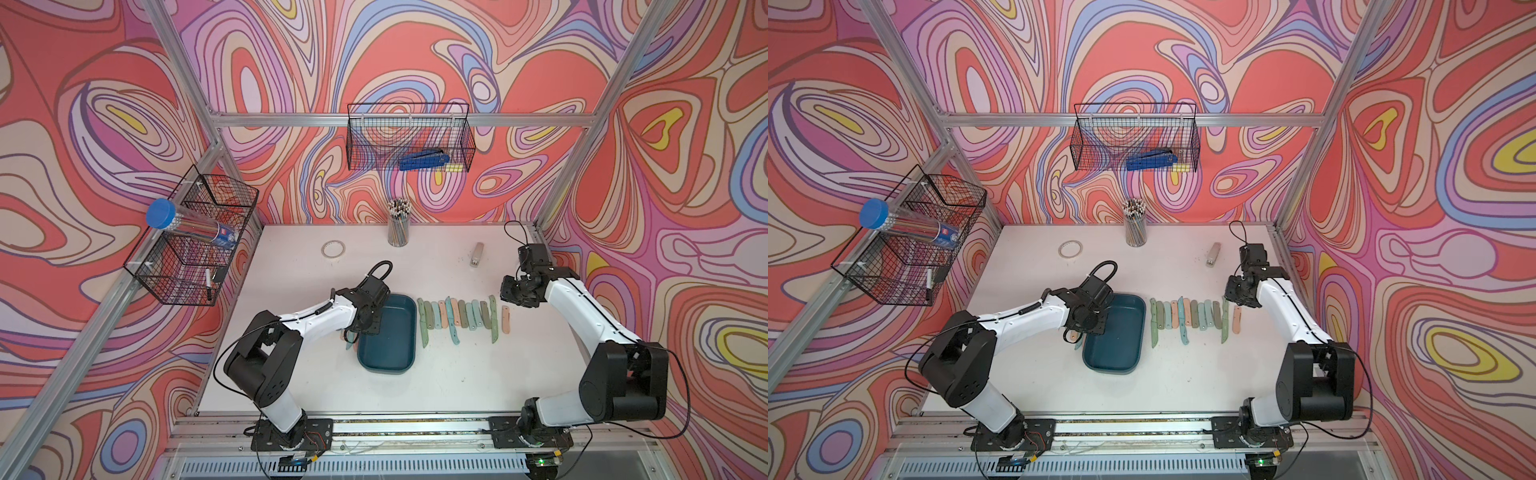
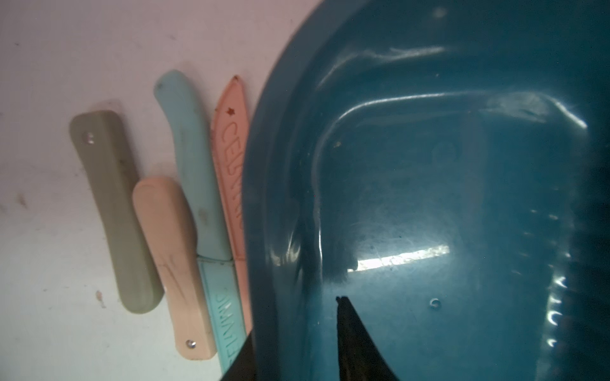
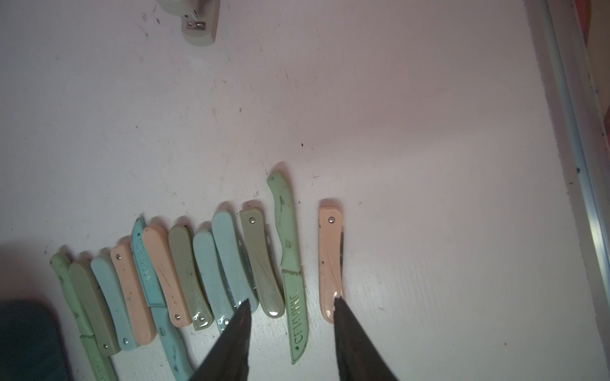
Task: Take the fruit knife out of the storage box
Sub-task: Adjust the storage box at the center of the board.
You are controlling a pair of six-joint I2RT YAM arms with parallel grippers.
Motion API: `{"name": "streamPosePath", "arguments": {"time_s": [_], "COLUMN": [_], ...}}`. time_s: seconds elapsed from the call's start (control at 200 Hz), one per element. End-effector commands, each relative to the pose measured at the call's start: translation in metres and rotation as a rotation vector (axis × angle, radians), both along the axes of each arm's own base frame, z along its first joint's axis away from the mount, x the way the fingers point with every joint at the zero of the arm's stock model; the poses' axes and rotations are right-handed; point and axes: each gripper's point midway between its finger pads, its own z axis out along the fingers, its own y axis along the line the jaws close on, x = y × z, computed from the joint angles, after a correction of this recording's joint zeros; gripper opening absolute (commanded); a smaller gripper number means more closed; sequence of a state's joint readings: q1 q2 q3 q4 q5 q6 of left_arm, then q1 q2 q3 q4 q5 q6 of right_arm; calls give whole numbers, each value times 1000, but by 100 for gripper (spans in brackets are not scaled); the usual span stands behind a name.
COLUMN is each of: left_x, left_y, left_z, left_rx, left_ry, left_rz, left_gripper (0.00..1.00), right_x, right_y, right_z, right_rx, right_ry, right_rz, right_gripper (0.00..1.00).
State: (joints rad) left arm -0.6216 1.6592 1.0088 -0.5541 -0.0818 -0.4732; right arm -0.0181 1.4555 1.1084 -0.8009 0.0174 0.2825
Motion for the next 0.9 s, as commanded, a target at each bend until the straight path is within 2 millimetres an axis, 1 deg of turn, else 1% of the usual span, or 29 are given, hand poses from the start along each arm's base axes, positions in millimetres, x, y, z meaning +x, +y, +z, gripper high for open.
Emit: {"name": "streamPosePath", "arguments": {"time_s": [0.0,0.205,0.325,0.406,0.431,0.451,0.476,0.561,0.606,0.626,0.656,0.806,0.896], "left_x": [6,10,10,10,10,10,9,8,10,11,13,24,35], "left_y": [-12,-22,-19,-18,-18,-19,-19,-22,-21,-20,-19,-9,-4], "left_z": [7,8,11,16,18,19,21,35,47,52,61,115,139], "left_rx": [-47,-79,-74,-85,-90,-93,-97,-133,-154,-161,-168,-155,-159], "left_ry": [-13,-9,-25,-42,-45,-46,-47,-71,-109,-128,-155,-302,-417], "left_rz": [8,6,24,29,27,27,24,16,23,28,29,24,13], "left_gripper": [31,31,32,32,34,36,42,80,94,98,100,100,100], "right_x": [-2,0,-1,0,0,0,1,1,2,2,2,10,20], "right_y": [1,2,2,3,4,5,6,10,10,10,11,15,29], "right_z": [4,3,5,6,7,7,8,11,14,15,17,26,35], "right_rx": [3,6,6,11,17,19,26,42,42,45,46,71,138], "right_ry": [-14,-15,-24,-31,-35,-38,-43,-67,-81,-86,-96,-167,-277], "right_rz": [-2,0,0,3,7,8,11,25,29,29,30,37,69], "right_gripper": [43,43,43,43,43,43,43,45,45,46,46,46,46]}}
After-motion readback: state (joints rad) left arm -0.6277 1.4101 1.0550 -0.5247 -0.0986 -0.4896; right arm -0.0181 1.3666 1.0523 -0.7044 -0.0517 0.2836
